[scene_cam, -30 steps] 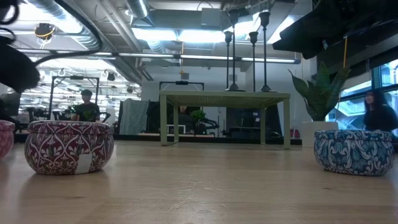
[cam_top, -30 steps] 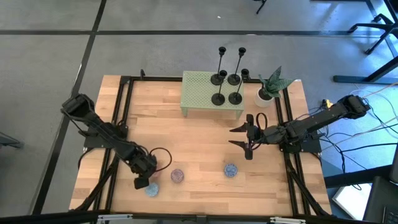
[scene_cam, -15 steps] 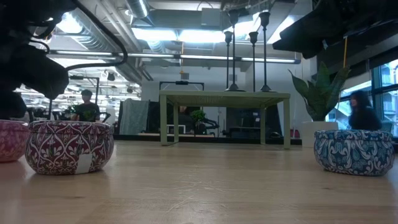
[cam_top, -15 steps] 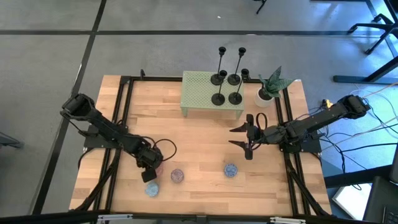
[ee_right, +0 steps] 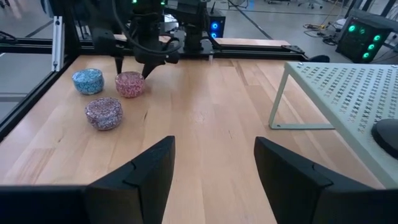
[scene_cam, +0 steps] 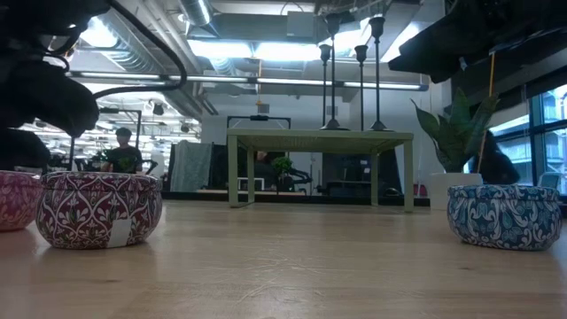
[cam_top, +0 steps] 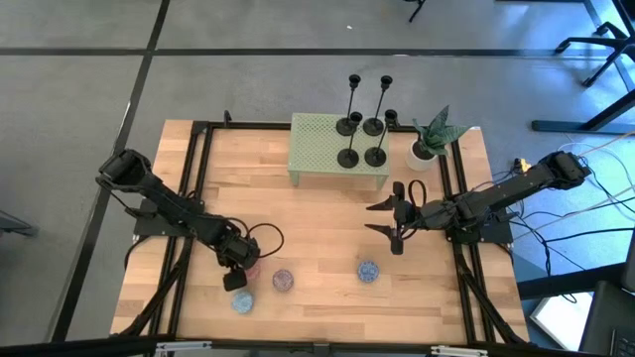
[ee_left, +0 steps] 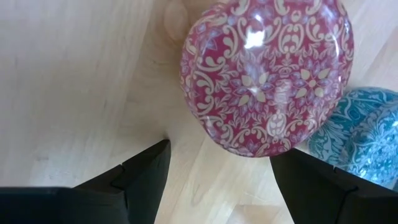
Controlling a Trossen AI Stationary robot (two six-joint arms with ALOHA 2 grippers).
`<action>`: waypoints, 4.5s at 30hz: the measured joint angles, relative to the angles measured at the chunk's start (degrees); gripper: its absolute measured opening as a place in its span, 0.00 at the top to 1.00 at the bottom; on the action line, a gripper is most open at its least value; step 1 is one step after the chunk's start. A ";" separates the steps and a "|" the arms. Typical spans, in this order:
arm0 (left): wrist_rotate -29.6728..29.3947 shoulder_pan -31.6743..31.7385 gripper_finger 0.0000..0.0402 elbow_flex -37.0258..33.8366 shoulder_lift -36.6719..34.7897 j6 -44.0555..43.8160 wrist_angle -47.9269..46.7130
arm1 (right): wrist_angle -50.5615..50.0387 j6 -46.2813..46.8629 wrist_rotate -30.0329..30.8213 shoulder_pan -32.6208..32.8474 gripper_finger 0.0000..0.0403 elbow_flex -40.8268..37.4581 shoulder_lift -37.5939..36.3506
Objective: Pick & Place candle stick holders
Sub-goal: Put the orange scented candle on the shelf
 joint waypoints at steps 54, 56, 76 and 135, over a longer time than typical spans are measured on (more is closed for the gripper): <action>-9.34 4.94 0.22 10.38 -0.22 13.06 -10.14 | -0.07 0.00 -0.69 0.02 0.44 -0.02 0.00; -9.45 5.35 0.22 10.36 -0.22 14.08 -9.11 | -0.07 0.00 -0.69 0.02 0.44 -0.02 0.00; -9.36 6.65 0.13 10.38 -0.22 19.67 -4.88 | 0.35 -0.02 -0.69 0.01 0.44 -0.02 0.00; -17.86 4.63 0.28 20.16 6.60 28.33 -15.44 | 0.31 -0.02 -3.48 0.02 0.44 -0.02 0.00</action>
